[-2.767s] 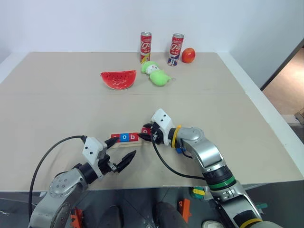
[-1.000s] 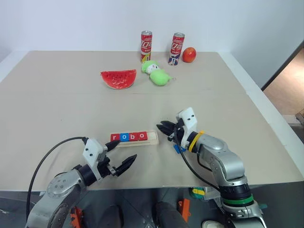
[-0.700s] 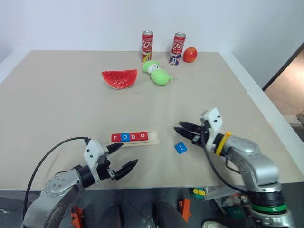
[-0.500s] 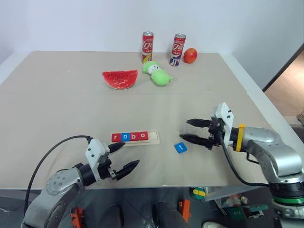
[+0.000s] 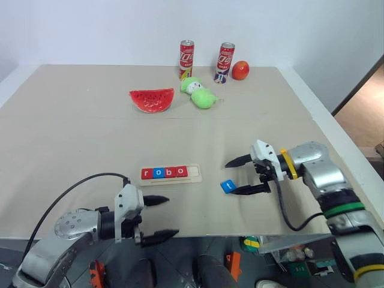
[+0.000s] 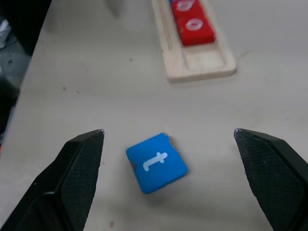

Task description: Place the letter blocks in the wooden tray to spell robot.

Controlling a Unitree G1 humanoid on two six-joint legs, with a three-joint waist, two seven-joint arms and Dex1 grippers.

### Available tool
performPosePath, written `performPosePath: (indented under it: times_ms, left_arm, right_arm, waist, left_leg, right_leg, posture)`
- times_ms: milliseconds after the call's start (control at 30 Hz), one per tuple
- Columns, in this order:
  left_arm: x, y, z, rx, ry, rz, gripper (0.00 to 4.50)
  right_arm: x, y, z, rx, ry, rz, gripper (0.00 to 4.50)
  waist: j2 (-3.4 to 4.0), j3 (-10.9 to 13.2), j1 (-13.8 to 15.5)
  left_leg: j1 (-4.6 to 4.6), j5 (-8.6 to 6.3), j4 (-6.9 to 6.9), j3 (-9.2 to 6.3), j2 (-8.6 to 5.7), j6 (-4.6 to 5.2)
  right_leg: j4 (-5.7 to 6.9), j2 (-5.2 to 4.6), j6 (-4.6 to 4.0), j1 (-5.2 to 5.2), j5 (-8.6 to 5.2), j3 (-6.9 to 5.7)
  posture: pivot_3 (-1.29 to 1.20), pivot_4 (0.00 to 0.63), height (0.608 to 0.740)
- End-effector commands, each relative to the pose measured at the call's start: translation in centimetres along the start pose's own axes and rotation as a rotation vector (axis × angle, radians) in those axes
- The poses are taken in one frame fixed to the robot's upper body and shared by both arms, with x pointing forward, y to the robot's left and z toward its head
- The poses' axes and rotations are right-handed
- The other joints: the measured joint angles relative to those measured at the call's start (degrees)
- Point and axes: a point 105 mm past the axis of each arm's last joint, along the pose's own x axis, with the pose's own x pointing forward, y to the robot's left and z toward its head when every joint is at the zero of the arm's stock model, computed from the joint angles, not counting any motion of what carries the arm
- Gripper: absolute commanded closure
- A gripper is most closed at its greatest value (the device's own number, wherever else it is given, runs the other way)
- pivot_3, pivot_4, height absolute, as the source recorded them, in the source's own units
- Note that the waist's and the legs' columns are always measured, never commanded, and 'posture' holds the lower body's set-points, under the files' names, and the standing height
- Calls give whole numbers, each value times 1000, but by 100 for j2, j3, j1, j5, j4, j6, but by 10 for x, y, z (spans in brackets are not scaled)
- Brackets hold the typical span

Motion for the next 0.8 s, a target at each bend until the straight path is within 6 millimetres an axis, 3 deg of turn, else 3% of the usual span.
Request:
performPosePath:
  times_ms: [33,167,333,800]
  left_arm:
    - [-1,-2,11,75,-16,-31,0]
    - [-1,1,13,98,-23,-11,0]
    - [0,-1,10,94,-20,18,0]
    - [5,-3,8,80,-29,4,0]
  right_arm:
    - [1,-5,0,-88,25,55,32]
    - [7,-7,-6,-100,37,68,32]
    - [7,6,-19,-88,55,108,32]
    - [3,8,-11,-97,6,81,32]
  waist:
    - [3,2,1]
    - [7,4,2]
    - [6,4,2]
    - [11,7,13]
  left_leg:
    - [0,-1,-1,0,-1,1]
    - [2,-1,1,-3,0,2]
    - [23,-2,2,-5,0,3]
    - [39,-1,6,10,5,4]
  right_leg:
    - [0,-2,-2,1,0,0]
    - [0,-2,-10,6,5,-2]
    - [0,-5,-12,27,6,-2]
    - [4,-2,-2,32,8,15]
  posture:
    - [0,150,740]
    - [0,150,740]
    - [0,150,740]
    - [0,150,740]
